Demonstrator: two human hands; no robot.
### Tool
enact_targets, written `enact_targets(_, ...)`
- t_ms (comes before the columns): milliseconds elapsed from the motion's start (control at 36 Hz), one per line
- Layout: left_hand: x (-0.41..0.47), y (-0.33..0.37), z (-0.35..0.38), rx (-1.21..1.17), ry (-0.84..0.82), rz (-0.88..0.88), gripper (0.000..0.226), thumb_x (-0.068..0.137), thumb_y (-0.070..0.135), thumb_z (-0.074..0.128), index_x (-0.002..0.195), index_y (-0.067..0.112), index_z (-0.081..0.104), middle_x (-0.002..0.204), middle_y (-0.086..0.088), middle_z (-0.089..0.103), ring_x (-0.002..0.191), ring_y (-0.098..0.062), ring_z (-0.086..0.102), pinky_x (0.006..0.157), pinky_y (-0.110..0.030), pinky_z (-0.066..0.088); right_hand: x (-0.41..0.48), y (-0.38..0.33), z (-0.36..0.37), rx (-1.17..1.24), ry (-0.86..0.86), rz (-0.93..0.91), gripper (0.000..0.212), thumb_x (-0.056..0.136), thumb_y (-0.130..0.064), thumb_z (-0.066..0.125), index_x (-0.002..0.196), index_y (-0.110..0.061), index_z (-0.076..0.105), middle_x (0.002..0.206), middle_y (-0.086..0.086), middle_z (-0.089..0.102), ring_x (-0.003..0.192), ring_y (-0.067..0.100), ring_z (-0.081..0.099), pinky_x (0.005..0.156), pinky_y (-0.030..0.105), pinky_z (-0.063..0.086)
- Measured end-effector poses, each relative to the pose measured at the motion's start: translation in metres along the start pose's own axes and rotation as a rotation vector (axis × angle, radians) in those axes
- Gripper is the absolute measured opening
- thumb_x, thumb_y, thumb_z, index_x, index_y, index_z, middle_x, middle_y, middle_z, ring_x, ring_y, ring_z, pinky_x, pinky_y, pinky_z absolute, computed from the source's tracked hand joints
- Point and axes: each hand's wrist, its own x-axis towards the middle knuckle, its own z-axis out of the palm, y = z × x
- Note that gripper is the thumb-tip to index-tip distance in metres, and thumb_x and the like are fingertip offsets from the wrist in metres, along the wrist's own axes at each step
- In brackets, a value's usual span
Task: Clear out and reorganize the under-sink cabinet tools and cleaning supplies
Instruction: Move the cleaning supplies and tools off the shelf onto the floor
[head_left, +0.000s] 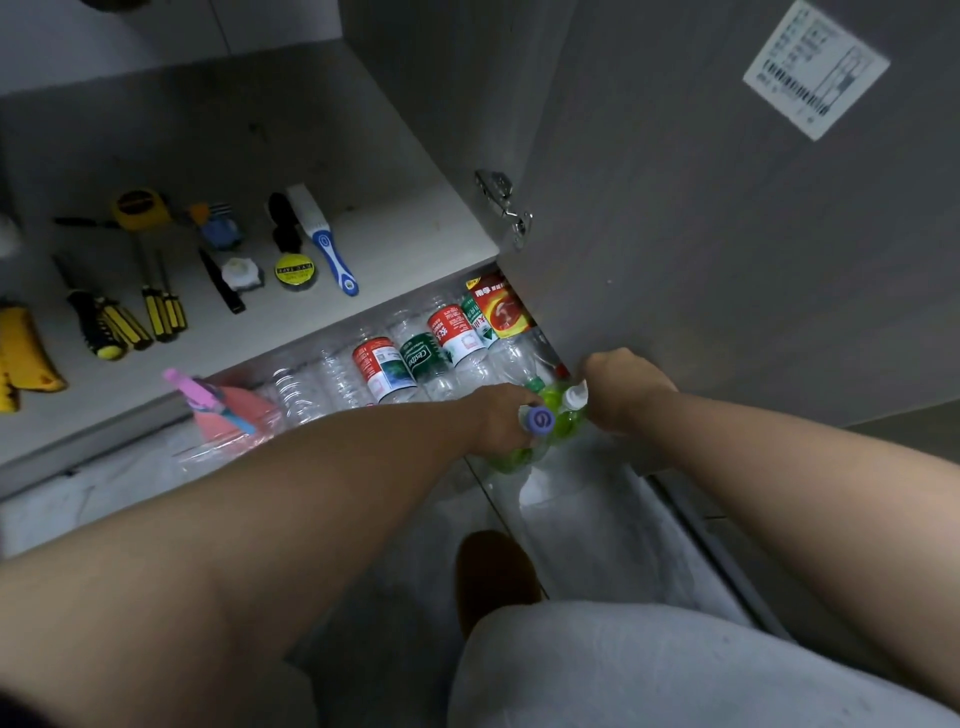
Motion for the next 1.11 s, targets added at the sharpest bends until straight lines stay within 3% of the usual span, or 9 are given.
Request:
enact_targets(111, 0.001, 0.005, -0.004, -0.007, -0.036, -0.004, 0.049, 0.095, 0.017, 0.066, 0.143, 0.014, 0.054, 0.144, -0.010, 0.056, 0.132, -0.026, 0.052, 0.110, -0.030, 0.040, 0.000, -0.002, -0.012, -0.034, -0.003, -0.025, 0.033, 0.090, -0.012, 0.055, 0.122, -0.007, 0.060, 0.124, 0.020, 0.061, 0.113, 0.037, 0.063, 0.089, 0.038, 0.051)
enact_targets(194, 0.000, 0.007, -0.013, -0.019, -0.070, -0.006, 0.059, 0.094, 0.013, 0.067, 0.148, 0.010, 0.044, 0.146, -0.011, 0.052, 0.132, -0.025, 0.052, 0.100, -0.019, 0.037, 0.001, -0.006, -0.028, -0.051, 0.036, -0.061, 0.036, 0.088, -0.011, 0.058, 0.123, -0.011, 0.061, 0.123, 0.018, 0.061, 0.111, 0.037, 0.063, 0.087, 0.037, 0.052)
enact_targets(306, -0.006, -0.003, -0.036, -0.015, -0.053, -0.084, 0.069, 0.097, 0.019, 0.066, 0.157, 0.019, 0.032, 0.156, -0.010, 0.040, 0.138, -0.028, 0.047, 0.104, -0.026, 0.041, 0.006, -0.019, -0.052, -0.042, 0.098, -0.165, 0.028, 0.083, -0.006, 0.061, 0.110, -0.013, 0.066, 0.108, 0.017, 0.067, 0.097, 0.036, 0.066, 0.074, 0.031, 0.051)
enact_targets(389, -0.013, -0.020, -0.062, 0.037, 0.015, -0.105, 0.061, 0.097, 0.026, 0.065, 0.152, 0.019, 0.039, 0.154, -0.009, 0.043, 0.137, -0.027, 0.048, 0.111, -0.035, 0.043, 0.014, -0.034, -0.066, -0.042, 0.139, -0.255, 0.030, 0.085, -0.004, 0.057, 0.109, -0.018, 0.067, 0.106, 0.011, 0.069, 0.094, 0.031, 0.066, 0.070, 0.025, 0.044)
enact_targets(528, -0.041, -0.059, -0.112, 0.152, 0.210, -0.133, 0.041, 0.094, 0.024, 0.066, 0.134, 0.019, 0.059, 0.136, -0.008, 0.060, 0.121, -0.026, 0.058, 0.100, -0.028, 0.047, 0.034, -0.080, -0.078, 0.027, 0.156, -0.419, 0.031, 0.087, -0.006, 0.052, 0.107, -0.024, 0.067, 0.109, 0.007, 0.067, 0.100, 0.029, 0.064, 0.078, 0.029, 0.048)
enact_targets(639, -0.070, -0.106, -0.146, 0.176, 0.348, -0.229, 0.034, 0.096, 0.021, 0.061, 0.130, 0.019, 0.061, 0.133, -0.009, 0.062, 0.121, -0.028, 0.058, 0.099, -0.029, 0.047, 0.061, -0.128, -0.073, 0.063, 0.137, -0.507, 0.023, 0.090, -0.015, 0.057, 0.109, -0.022, 0.067, 0.113, 0.006, 0.061, 0.100, 0.027, 0.061, 0.088, 0.033, 0.051)
enact_targets(806, -0.099, -0.168, -0.173, 0.166, 0.456, -0.354, 0.033, 0.088, 0.020, 0.065, 0.121, 0.022, 0.066, 0.126, -0.006, 0.064, 0.113, -0.025, 0.062, 0.093, -0.025, 0.049, 0.109, -0.192, -0.058, 0.218, 0.135, -0.445, 0.021, 0.090, -0.023, 0.063, 0.111, -0.018, 0.064, 0.111, 0.009, 0.058, 0.099, 0.028, 0.060, 0.089, 0.031, 0.049)
enact_targets(889, -0.105, -0.190, -0.180, 0.159, 0.507, -0.387, 0.032, 0.086, 0.019, 0.066, 0.118, 0.024, 0.066, 0.124, -0.004, 0.064, 0.114, -0.025, 0.062, 0.096, -0.036, 0.052, 0.131, -0.217, -0.053, 0.322, 0.139, -0.375, 0.029, 0.089, -0.025, 0.069, 0.114, -0.015, 0.060, 0.113, 0.010, 0.055, 0.094, 0.027, 0.057, 0.084, 0.030, 0.047)
enact_targets(1111, -0.078, -0.209, -0.199, 0.169, 0.642, -0.341, 0.027, 0.087, 0.012, 0.068, 0.112, 0.023, 0.066, 0.119, -0.005, 0.066, 0.111, -0.025, 0.061, 0.092, -0.036, 0.051, 0.170, -0.259, -0.037, 0.451, 0.218, -0.279, 0.040, 0.088, -0.034, 0.069, 0.115, -0.010, 0.052, 0.104, 0.009, 0.050, 0.087, 0.025, 0.054, 0.075, 0.032, 0.044)
